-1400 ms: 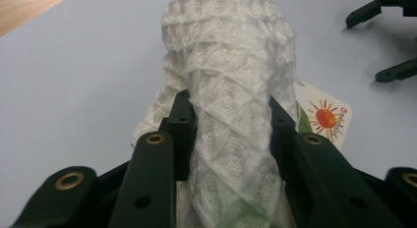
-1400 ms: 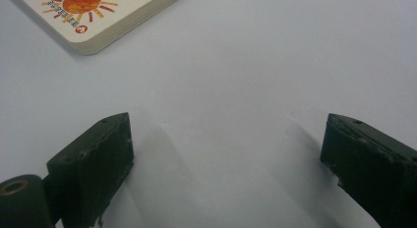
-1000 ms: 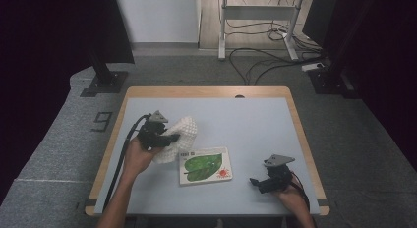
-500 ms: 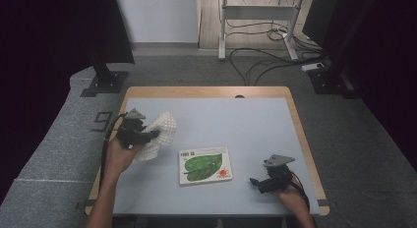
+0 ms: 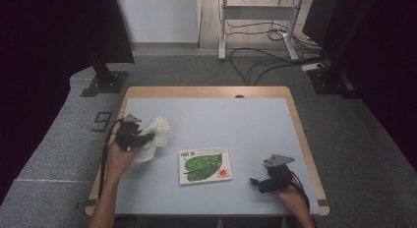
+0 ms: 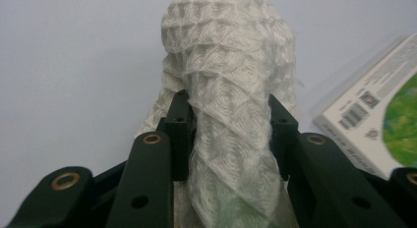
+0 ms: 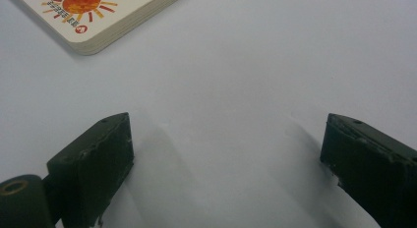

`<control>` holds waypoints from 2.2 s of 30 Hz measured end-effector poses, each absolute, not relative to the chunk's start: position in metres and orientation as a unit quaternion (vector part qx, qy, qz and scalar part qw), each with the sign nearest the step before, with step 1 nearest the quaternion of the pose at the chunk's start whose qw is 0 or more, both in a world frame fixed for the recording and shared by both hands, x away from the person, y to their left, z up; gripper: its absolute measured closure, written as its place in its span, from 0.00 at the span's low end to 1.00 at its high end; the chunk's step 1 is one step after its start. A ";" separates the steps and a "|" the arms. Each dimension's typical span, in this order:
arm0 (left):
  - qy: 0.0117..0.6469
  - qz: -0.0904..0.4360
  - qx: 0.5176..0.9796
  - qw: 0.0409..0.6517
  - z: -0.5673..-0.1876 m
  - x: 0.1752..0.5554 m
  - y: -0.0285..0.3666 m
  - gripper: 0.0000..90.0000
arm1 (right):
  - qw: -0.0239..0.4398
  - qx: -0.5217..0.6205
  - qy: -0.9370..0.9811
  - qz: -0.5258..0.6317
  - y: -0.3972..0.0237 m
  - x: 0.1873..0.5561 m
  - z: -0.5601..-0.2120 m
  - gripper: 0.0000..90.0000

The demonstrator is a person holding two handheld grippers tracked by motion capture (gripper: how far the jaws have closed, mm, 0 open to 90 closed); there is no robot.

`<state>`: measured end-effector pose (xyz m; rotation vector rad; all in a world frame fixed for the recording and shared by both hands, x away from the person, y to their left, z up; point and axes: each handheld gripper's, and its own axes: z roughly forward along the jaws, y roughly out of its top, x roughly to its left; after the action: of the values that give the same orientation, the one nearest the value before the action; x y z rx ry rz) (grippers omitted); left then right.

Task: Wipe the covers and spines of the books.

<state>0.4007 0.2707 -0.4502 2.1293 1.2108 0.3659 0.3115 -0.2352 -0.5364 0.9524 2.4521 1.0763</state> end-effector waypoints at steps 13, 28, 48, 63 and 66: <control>0.477 0.136 0.812 0.308 -0.489 0.411 0.278 0.69 | 0.149 0.332 0.853 0.375 -0.235 0.312 -0.536 0.06; 0.472 0.133 0.819 0.297 -0.499 0.411 0.277 0.44 | 0.149 0.332 0.853 0.374 -0.235 0.312 -0.536 0.06; 0.430 0.140 0.814 0.364 -0.459 0.379 0.284 0.03 | 0.147 0.332 0.853 0.374 -0.235 0.312 -0.536 0.06; 0.348 0.127 0.846 0.384 -0.450 0.347 0.241 0.00 | 0.147 0.333 0.853 0.374 -0.236 0.312 -0.536 0.06; 0.340 0.123 0.850 0.384 -0.458 0.344 0.233 0.00 | 0.147 0.333 0.853 0.374 -0.235 0.312 -0.536 0.06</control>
<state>0.3436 0.2331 -0.4581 2.1666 0.8657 0.3146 0.3120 -0.2354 -0.5364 0.9585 2.4545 1.0768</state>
